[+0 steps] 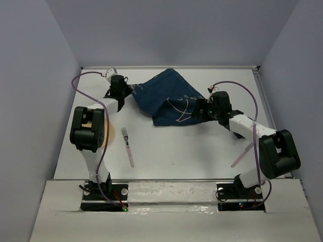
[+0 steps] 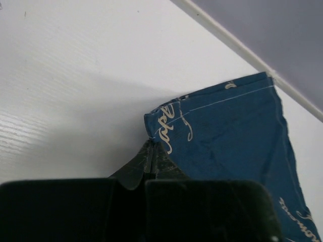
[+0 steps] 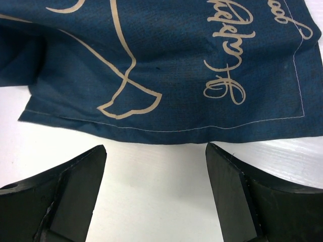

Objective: Set the dinner table for one person

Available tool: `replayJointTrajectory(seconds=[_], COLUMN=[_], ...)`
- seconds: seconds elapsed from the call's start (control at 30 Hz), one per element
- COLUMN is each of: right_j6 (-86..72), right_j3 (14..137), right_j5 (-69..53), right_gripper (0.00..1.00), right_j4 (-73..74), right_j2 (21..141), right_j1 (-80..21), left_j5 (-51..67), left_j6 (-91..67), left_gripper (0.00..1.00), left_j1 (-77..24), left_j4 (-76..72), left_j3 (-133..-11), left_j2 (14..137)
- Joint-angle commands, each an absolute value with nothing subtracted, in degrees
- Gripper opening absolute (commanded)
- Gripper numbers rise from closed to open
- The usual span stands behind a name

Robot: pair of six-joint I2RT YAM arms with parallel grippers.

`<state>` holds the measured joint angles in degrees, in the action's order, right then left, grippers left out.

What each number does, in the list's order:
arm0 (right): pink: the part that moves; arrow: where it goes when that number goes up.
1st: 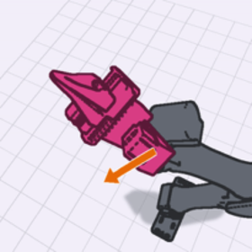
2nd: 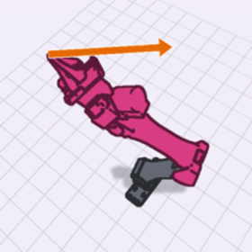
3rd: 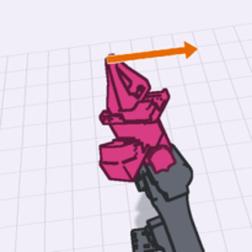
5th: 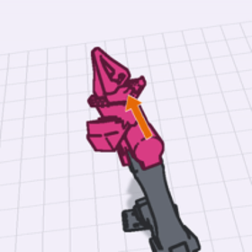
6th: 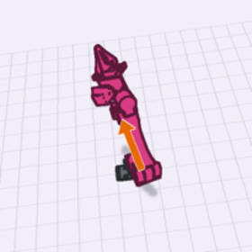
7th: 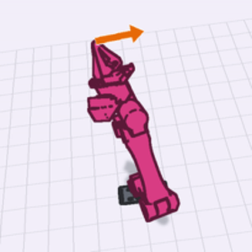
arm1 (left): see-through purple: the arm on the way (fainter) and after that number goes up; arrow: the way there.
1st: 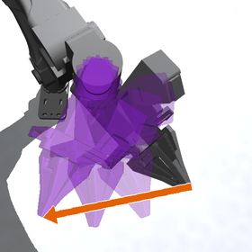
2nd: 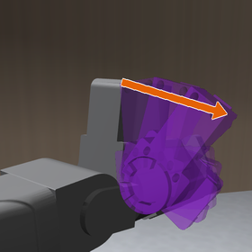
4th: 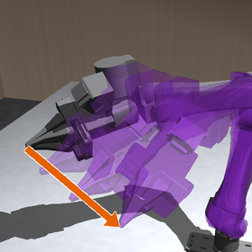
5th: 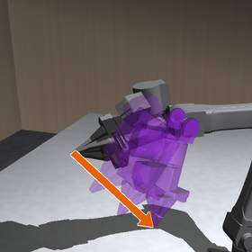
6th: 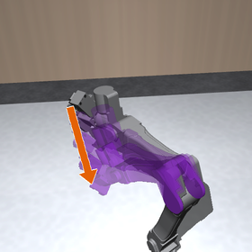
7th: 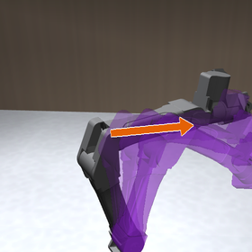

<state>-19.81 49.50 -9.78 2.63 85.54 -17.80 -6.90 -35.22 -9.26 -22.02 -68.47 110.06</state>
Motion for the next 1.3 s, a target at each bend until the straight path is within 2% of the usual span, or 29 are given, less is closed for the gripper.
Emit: replayJointTrajectory(seconds=[0.0,0.2,0.3,0.43,0.53,0.63,0.67,0.7,0.73,0.77,1.03,1.07,1.1,1.13,1.17,1.23,1.27], right_j6=[-16.9,-16.0,-16.1,-17.1,-18.2,-19.2,-19.5,-19.5,-19.6,-19.5,-11.7,-11.4,-11.1,-10.6,-9.3,-9.3,-10.0], right_j3=[54.5,57.4,58.4,59.6,60.0,62.3,62.8,63.4,64.5,65.1,82.1,85.2,86.5,87.4,88.2,89.4,89.0], right_j5=[-4.8,-1.5,-1.2,-0.4,-0.4,-0.3,1.7,2.6,3.9,7.0,17.0,18.3,19.2,19.9,20.5,17.9,13.0], right_gripper=[0.85,0.75,0.77,0.86,0.84,0.7,0.46,0.3,0.07,0.0,0.0,0.03,0.13,0.29,0.6,0.8,0.81], right_j4=[7.5,11.8,12.0,11.5,9.7,9.5,9.6,9.8,10.1,11.1,20.6,21.8,22.1,22.2,22.2,22.5,23.1], right_j2=[87.7,91.9,94.7,97.4,99.1,103.3,104.3,105.0,105.9,106.1,109.9,110.1,110.0,109.5,108.8,106.2,105.0], right_j1=[-19.9,-21.0,-21.5,-22.1,-22.1,-22.6,-22.6,-22.6,-22.6,-22.6,-16.2,-15.5,-14.9,-14.9,-14.9,-14.9,-14.9], left_j5=[-6.9,-6.0,-5.5,-7.7,-8.7,-9.1,-9.1,-9.3,-10.0,-10.2,-11.2,-11.1,-11.1,-11.1,-11.0,-11.5,-11.8], left_j6=[-36.8,-40.1,-41.7,-40.7,-39.1,-38.5,-37.4,-36.8,-36.5,-36.3,-36.7,-36.8,-36.9,-37.1,-37.3,-37.3,-36.8], left_gripper=[0.0,0.0,0.0,0.0,0.0,0.0,0.0,0.0,0.0,0.0,0.0,0.0,0.0,0.0,0.0,0.0,0.0], left_j1=[-9.0,-9.1,-10.5,-14.0,-16.0,-16.8,-17.0,-17.6,-17.8,-17.9,-20.6,-21.2,-21.3,-21.5,-21.8,-22.9,-23.7], left_j4=[-30.1,-36.4,-40.4,-41.7,-41.9,-42.6,-42.9,-43.2,-43.1,-43.1,-44.0,-44.3,-44.6,-45.0,-45.3,-45.8,-45.9], left_j3=[-62.8,-51.4,-47.8,-44.7,-43.4,-41.8,-41.6,-41.0,-40.5,-40.1,-32.1,-31.4,-30.1,-29.4,-28.8,-27.7,-27.6], left_j2=[103.1,95.2,91.0,86.1,82.8,80.2,79.0,78.5,77.1,76.4,70.2,69.4,68.9,68.6,68.2,67.3,67.2])
